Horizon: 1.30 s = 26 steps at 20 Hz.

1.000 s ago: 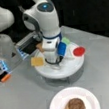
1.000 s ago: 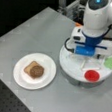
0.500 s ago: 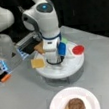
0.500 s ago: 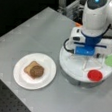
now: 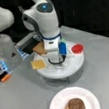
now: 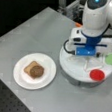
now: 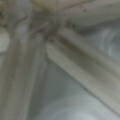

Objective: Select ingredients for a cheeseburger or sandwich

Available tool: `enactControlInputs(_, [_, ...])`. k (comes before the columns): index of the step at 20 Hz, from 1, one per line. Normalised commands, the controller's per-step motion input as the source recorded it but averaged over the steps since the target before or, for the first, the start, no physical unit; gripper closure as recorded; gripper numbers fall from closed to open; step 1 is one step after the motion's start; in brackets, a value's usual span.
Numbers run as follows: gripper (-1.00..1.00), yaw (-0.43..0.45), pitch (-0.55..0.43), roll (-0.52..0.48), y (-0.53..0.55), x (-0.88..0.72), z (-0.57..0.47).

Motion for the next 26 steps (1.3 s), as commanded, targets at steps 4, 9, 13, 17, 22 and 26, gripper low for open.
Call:
enactControlInputs(4, [-1.00, 0.132, 0.006, 0.193, -0.03, -0.13, -0.04])
enactControlInputs(9, [-1.00, 0.202, 0.015, 0.182, -0.06, -0.06, 0.01])
enactControlInputs(13, [-1.00, 0.160, 0.034, 0.187, -0.07, -0.02, 0.03])
enactControlInputs(17, [-1.00, 0.108, 0.041, 0.176, -0.05, 0.02, 0.06])
enactControlInputs(22, [-1.00, 0.130, 0.042, 0.170, -0.05, 0.10, 0.11])
enactControlInputs(26, [-1.00, 0.126, 0.055, 0.179, -0.05, 0.11, 0.09])
